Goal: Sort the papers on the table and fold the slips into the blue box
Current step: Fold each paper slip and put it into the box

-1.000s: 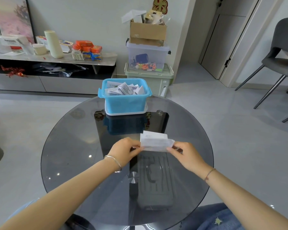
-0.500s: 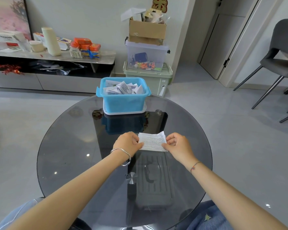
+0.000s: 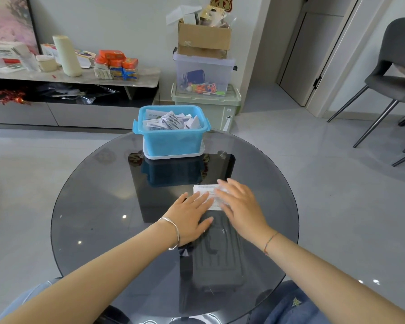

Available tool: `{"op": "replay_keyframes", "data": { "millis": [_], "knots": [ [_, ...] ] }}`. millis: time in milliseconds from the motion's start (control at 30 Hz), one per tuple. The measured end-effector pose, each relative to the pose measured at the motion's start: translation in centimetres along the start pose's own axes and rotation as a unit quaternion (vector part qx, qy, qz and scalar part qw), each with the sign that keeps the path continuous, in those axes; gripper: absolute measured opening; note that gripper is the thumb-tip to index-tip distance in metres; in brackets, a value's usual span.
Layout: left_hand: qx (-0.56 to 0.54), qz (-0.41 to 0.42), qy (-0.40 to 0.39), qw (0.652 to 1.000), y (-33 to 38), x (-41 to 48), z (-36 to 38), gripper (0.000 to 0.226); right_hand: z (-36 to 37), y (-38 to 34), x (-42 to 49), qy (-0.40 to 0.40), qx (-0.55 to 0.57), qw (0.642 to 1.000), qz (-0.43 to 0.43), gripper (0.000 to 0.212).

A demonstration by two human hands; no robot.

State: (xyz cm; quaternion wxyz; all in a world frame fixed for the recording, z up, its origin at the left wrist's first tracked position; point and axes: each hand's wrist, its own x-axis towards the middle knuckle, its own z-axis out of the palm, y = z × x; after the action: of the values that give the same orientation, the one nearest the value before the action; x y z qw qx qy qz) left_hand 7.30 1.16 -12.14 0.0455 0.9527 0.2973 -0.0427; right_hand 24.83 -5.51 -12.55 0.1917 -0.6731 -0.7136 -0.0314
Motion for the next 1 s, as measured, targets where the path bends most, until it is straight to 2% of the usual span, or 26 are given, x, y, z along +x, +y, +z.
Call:
{"op": "replay_keyframes", "data": {
  "millis": [100, 133, 267, 367, 467, 533, 567, 633, 700, 767, 800, 867, 933, 1000],
  "knots": [
    [-0.001, -0.014, -0.019, 1.000, 0.5, -0.3, 0.4, 0.068, 0.5, -1.1, -1.2, -0.174, 0.009, 0.985, 0.011, 0.078],
    [0.001, -0.017, -0.020, 1.000, 0.5, -0.3, 0.5, 0.071, 0.5, -1.0, -1.5, -0.207, 0.002, 0.978, 0.016, 0.082],
    [0.016, -0.009, -0.025, 1.000, 0.4, -0.8, 0.6, 0.081, -0.5, 0.1, -2.5, -0.247, -0.037, 0.968, 0.002, 0.068],
    [0.043, 0.014, -0.041, 0.998, -0.4, -1.1, 0.6, 0.081, -0.8, 1.2, -2.7, -0.258, -0.034, 0.965, 0.008, 0.068],
    [0.047, 0.042, -0.065, 0.996, -1.3, -1.3, 0.2, 0.077, -1.0, 1.1, -2.5, -0.246, -0.053, 0.968, -0.002, 0.075],
    [0.032, 0.056, -0.068, 0.996, -1.9, -1.3, -0.3, 0.071, -0.9, 0.9, -1.8, -0.164, -0.117, 0.979, -0.041, 0.079],
    [0.024, 0.061, -0.065, 0.996, -2.0, -1.2, -0.6, 0.068, -0.9, 0.8, -1.2, -0.123, -0.147, 0.979, -0.064, 0.070],
    [-0.009, 0.059, -0.053, 0.997, -1.9, -1.2, -1.2, 0.062, -0.4, 1.2, -0.3, -0.044, -0.183, 0.974, -0.123, 0.036],
    [-0.069, 0.044, -0.032, 0.996, -1.7, -1.0, -1.8, 0.056, -0.2, 1.2, 0.2, -0.040, -0.186, 0.971, -0.143, 0.017],
    [-0.146, 0.008, -0.007, 0.989, -1.9, -1.0, -2.0, 0.056, -0.6, 0.8, 0.4, -0.061, -0.194, 0.970, -0.131, 0.008],
    [-0.190, -0.016, 0.005, 0.982, -2.0, -1.1, -2.0, 0.060, -0.7, 0.8, 0.6, -0.066, -0.197, 0.970, -0.124, 0.009],
    [-0.282, -0.058, 0.030, 0.957, -2.3, -1.4, -2.0, 0.068, -1.0, 0.7, 0.7, -0.078, -0.206, 0.970, -0.106, 0.024],
    [-0.368, -0.101, 0.051, 0.923, -2.3, -1.5, -2.1, 0.076, -1.4, 0.9, 0.7, -0.074, -0.158, 0.982, -0.068, 0.011],
    [-0.449, -0.150, 0.067, 0.878, -2.1, -1.3, -2.4, 0.085, -2.1, 0.2, 0.2, -0.067, 0.071, 0.994, 0.044, 0.017]
  ]
}}
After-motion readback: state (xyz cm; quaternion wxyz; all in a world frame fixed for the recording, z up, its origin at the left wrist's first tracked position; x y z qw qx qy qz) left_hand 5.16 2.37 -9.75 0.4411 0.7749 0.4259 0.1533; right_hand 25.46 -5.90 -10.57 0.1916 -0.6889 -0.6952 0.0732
